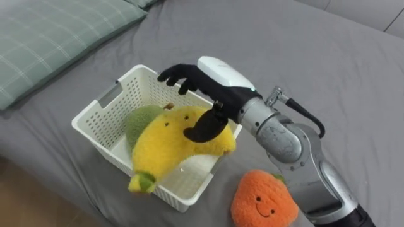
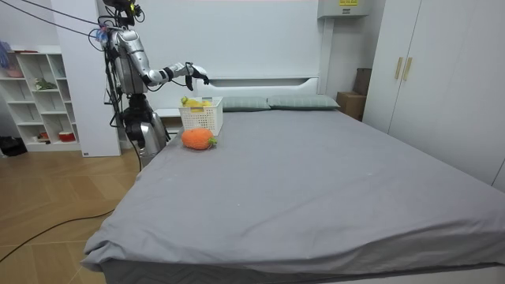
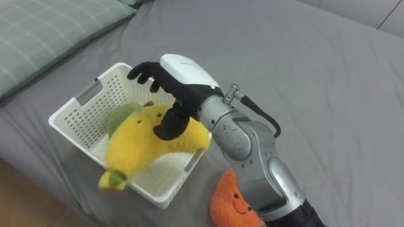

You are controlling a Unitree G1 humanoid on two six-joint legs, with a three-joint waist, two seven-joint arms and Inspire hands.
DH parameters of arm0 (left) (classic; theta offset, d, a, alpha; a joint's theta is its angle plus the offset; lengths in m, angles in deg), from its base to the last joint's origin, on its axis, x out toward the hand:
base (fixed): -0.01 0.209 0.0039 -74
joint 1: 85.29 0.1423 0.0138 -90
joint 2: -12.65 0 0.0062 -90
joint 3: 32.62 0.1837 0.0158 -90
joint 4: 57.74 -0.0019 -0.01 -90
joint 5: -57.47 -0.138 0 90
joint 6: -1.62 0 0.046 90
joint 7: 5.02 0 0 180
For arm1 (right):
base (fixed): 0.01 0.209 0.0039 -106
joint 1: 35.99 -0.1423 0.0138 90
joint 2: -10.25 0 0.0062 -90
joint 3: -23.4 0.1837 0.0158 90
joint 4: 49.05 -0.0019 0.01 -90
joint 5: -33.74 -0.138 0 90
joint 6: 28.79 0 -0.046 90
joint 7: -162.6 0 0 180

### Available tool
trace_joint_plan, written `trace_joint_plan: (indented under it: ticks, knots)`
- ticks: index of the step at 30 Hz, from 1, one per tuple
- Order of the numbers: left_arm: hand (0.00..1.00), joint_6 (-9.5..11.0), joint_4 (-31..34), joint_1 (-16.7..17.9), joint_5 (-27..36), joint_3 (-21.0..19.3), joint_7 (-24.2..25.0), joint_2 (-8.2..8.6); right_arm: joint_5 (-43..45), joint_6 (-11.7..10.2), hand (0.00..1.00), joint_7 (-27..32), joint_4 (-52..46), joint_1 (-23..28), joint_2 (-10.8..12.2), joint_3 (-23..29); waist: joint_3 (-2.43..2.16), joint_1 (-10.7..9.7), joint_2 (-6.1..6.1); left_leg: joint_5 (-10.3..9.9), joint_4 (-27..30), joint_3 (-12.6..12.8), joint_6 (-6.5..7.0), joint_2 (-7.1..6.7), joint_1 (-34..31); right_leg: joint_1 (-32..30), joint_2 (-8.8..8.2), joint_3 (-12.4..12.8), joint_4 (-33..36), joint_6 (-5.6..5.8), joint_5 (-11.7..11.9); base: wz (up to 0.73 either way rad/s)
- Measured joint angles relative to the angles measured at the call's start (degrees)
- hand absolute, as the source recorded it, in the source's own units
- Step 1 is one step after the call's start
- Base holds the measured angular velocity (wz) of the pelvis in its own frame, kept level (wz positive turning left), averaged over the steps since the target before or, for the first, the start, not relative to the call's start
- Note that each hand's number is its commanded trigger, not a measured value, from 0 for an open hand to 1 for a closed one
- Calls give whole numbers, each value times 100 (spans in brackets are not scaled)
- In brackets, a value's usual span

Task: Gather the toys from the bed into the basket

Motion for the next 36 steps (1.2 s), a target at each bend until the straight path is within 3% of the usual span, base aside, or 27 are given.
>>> trace_joint_plan:
  ticks: [23, 26, 36]
  knots:
    - [0, -11, 1, -4, -14, -14, 1, 5, -2, -2, 0, -116, 1, 4, 3, -1, 5, -27, 7, 0, 1, -24, 0, -6, -5, 21, -8, -39, 1, 1, 0, 0]
    - [0, -33, 14, -5, -55, -26, 0, 3, 3, 1, 0, -112, 0, 4, -1, 5, -19, -34, -28, 0, 3, -34, 0, -7, -6, 27, -9, -46, 0, 2, 0, 1]
    - [0, -34, 64, 20, -122, -172, -24, 24, -136, -78, 0, 479, 12, 112, -52, 415, -38, -169, -71, -5, 3, 1, 6, -3, 87, 91, -22, -32, -4, 3, 0, -1]
